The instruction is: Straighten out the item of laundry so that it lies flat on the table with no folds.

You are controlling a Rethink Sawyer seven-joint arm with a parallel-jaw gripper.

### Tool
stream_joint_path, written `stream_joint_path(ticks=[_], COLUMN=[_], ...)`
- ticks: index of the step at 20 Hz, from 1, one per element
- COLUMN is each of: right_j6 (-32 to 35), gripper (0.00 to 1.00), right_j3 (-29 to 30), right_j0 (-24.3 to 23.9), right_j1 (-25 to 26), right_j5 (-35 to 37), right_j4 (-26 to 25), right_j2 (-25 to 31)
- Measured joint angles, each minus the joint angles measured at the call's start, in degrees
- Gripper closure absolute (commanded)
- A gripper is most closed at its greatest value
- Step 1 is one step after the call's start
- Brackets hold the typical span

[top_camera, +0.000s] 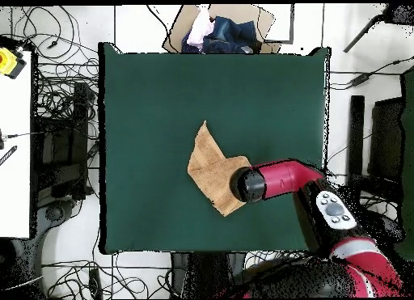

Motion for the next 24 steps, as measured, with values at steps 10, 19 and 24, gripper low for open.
stream_joint_path(ticks=[10, 19, 24], right_j6=[0.0, 0.0, 0.0], gripper=[0.0, 0.0, 1.0], right_j3=[-1.4, -1.7, -2.1], right_j0=[3.4, 3.4, 3.0], right_j1=[0.1, 0.5, 0.7], right_j5=[0.3, 0.2, -0.2], right_j4=[1.2, 3.4, 3.8], right_j2=[-3.2, -4.0, -4.1])
